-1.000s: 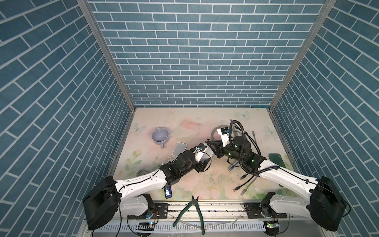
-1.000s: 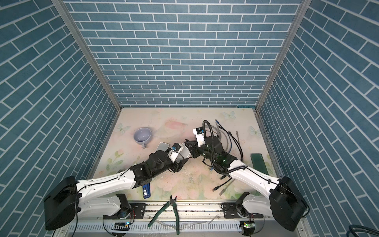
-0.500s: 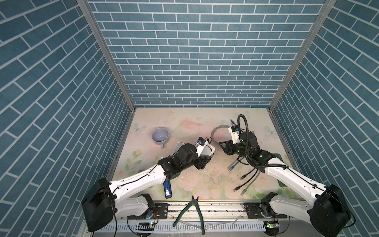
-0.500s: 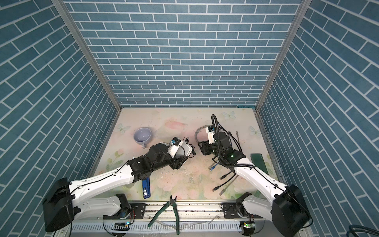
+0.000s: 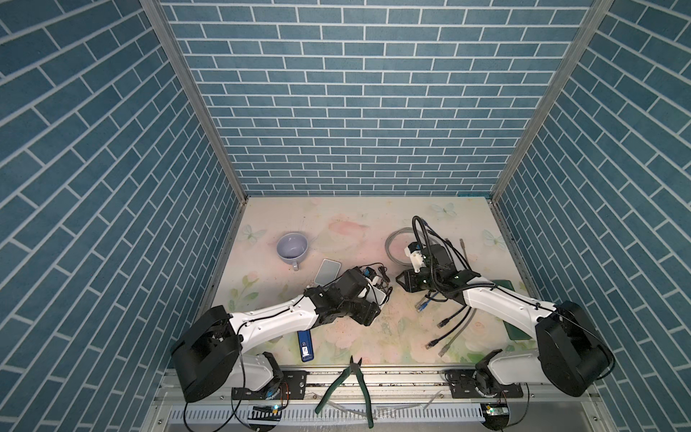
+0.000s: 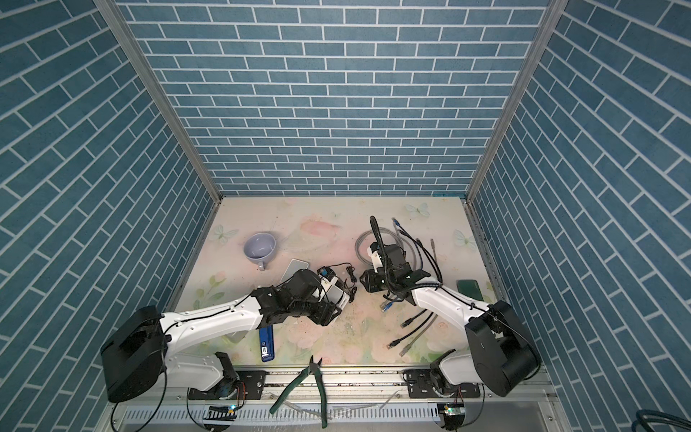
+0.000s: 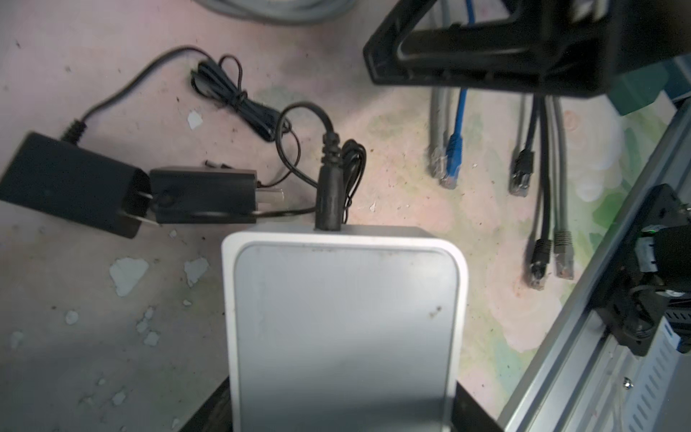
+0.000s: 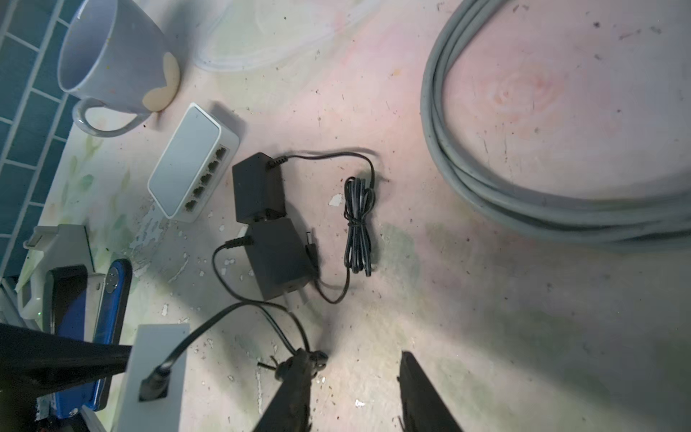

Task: Insert the plug into the switch port

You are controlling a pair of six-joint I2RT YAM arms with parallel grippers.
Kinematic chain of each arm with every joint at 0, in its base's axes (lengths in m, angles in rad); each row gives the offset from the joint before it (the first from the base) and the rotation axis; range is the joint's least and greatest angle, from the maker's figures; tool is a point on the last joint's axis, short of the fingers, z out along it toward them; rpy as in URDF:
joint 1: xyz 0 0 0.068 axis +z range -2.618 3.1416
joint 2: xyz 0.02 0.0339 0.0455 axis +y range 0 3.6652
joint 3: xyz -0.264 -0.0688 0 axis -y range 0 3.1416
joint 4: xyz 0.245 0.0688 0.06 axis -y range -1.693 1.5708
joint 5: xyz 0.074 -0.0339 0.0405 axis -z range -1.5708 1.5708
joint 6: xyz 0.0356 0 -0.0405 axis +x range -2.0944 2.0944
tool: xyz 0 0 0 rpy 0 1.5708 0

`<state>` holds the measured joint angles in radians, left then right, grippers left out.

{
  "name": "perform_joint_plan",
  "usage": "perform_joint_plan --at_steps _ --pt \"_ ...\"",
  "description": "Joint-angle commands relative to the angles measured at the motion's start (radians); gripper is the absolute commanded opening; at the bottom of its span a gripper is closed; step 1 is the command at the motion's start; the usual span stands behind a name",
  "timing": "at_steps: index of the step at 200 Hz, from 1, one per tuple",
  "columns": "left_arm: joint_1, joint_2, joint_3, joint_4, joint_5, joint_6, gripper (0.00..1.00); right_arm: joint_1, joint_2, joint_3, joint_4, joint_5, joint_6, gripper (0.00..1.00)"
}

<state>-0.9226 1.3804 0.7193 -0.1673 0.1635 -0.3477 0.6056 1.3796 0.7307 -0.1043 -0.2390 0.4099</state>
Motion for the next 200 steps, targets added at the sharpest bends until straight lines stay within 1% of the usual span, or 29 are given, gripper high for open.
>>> perform_joint_plan --at_steps 1,33,60,75,78,98,143,164,180,200 --pt "0.002 0.07 0.034 -0.046 0.001 -0.033 0.51 -0.003 0.006 0.052 -0.03 0.027 -0.022 0.4" --pt "0.002 0.187 0.114 -0.093 -0.038 -0.046 0.53 -0.005 -0.026 0.061 -0.055 0.09 -0.087 0.41" --pt "0.004 0.276 0.191 -0.161 -0.069 -0.039 0.54 -0.018 -0.083 0.062 -0.059 0.143 -0.186 0.41" --pt "0.009 0.315 0.226 -0.192 -0.09 -0.029 0.54 -0.028 -0.11 0.064 -0.056 0.145 -0.249 0.42" --pt "0.011 0.323 0.233 -0.196 -0.093 -0.029 0.55 -0.03 -0.114 0.066 -0.056 0.167 -0.261 0.42" --pt "0.034 0.363 0.273 -0.225 -0.12 -0.02 0.55 -0.042 -0.139 0.069 -0.049 0.193 -0.309 0.42" --pt "0.082 0.393 0.33 -0.209 -0.219 0.023 0.55 -0.062 -0.174 0.046 0.008 0.199 -0.347 0.42" --pt "0.083 0.396 0.369 -0.249 -0.252 0.057 0.55 -0.07 -0.18 0.039 0.026 0.206 -0.368 0.42" --pt "0.082 0.392 0.375 -0.285 -0.259 0.064 0.55 -0.075 -0.19 0.023 0.048 0.184 -0.432 0.43" --pt "0.08 0.372 0.349 -0.321 -0.258 0.045 0.56 -0.078 -0.232 -0.02 0.119 0.2 -0.491 0.43"
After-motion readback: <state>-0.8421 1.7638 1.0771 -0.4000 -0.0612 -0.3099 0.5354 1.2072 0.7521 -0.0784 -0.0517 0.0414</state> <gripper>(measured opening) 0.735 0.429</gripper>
